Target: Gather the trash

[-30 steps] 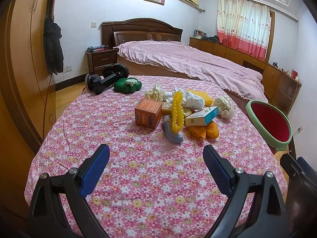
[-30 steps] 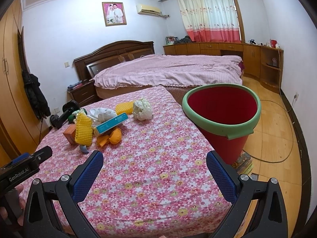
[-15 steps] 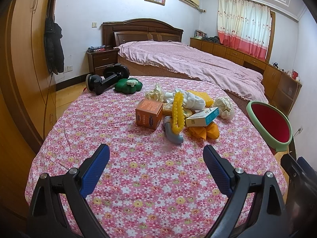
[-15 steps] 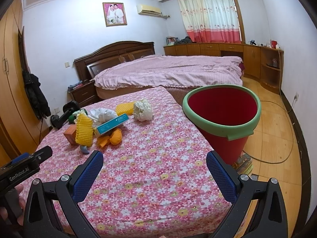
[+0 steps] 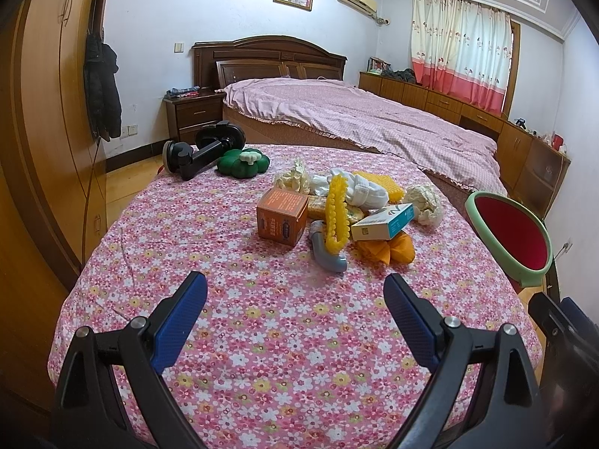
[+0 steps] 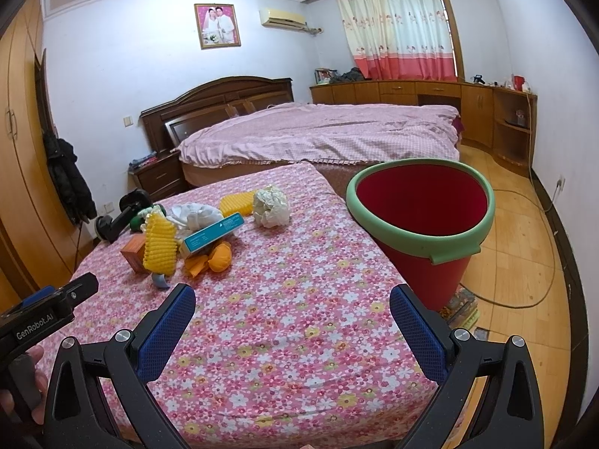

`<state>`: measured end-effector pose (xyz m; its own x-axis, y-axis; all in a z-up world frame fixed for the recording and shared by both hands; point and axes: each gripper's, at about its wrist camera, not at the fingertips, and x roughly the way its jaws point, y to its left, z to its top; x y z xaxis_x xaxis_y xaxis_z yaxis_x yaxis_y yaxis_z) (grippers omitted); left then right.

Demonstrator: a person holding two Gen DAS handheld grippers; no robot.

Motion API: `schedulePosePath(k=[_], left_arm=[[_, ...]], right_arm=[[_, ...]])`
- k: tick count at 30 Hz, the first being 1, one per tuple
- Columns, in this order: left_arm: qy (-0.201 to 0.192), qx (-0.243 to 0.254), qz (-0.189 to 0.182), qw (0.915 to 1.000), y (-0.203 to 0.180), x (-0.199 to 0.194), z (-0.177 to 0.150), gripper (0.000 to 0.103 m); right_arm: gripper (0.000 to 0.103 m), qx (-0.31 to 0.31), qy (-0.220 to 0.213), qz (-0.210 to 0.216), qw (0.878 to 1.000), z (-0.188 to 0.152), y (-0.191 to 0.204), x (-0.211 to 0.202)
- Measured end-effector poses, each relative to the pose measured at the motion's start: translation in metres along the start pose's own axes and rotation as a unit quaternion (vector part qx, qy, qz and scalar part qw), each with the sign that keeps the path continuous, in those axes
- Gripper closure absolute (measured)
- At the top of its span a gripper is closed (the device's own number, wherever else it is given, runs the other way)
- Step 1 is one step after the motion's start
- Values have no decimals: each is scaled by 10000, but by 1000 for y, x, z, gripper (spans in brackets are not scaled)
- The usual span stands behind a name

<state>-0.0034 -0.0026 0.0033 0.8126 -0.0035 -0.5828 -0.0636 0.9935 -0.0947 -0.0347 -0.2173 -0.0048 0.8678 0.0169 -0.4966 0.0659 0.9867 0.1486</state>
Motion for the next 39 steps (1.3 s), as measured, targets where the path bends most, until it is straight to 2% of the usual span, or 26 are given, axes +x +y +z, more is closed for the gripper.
schedulePosePath(k=[12, 21, 28, 35, 39], left_arm=[[48, -38, 126, 9999, 9, 15, 13, 8], [302, 76, 166, 9994, 15, 52, 37, 8], [611, 67, 143, 9980, 19, 97, 54, 8], [911, 89, 4, 9958, 19, 138, 61, 12], [957, 83, -36, 9954, 19, 151, 60, 21]], right_arm=[[0, 18, 155, 0, 9999, 2, -2, 13], [0, 20, 364, -25, 9993, 27, -8, 40], [0, -104, 604, 88, 9981, 59, -1, 79], [0, -199, 847, 119, 9961, 84, 8, 142], [3, -149, 1020, 112, 9946, 91, 7, 172]])
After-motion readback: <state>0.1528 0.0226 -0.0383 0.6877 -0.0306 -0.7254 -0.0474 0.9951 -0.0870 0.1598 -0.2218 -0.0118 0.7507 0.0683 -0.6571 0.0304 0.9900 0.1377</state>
